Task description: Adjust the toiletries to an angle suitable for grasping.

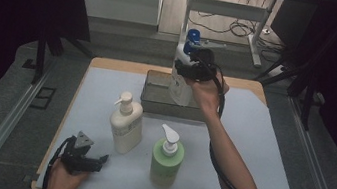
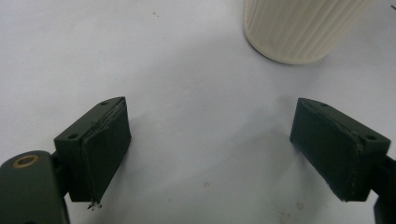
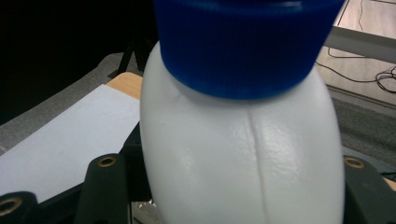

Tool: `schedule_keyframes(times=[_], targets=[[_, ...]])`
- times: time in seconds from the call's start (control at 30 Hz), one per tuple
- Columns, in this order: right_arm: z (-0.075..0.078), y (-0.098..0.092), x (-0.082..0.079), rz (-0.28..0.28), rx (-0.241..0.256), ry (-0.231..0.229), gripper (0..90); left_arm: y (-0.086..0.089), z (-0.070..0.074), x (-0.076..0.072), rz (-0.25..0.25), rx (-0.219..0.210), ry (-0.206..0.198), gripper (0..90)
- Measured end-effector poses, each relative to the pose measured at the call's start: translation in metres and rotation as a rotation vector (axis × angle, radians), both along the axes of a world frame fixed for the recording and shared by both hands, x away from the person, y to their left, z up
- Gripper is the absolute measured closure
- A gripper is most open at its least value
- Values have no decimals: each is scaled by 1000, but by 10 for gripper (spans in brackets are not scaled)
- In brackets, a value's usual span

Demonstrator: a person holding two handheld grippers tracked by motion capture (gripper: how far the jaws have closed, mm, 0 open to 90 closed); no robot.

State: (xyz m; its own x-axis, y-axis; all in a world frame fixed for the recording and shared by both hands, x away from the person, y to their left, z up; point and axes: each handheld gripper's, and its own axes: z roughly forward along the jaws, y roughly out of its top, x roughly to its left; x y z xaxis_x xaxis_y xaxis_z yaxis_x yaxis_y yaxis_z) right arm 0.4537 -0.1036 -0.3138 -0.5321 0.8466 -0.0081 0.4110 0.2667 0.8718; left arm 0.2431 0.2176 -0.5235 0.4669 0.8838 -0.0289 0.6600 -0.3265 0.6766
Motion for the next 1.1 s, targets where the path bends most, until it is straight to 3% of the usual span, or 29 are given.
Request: schedule_keyframes(times=[0.53, 1.1], targets=[[-24, 15, 19, -23, -4, 14, 403, 0, 0, 0, 2, -3, -1, 121], [-53, 20, 19, -19, -13, 49, 402, 0, 0, 0, 4, -5, 0, 121]])
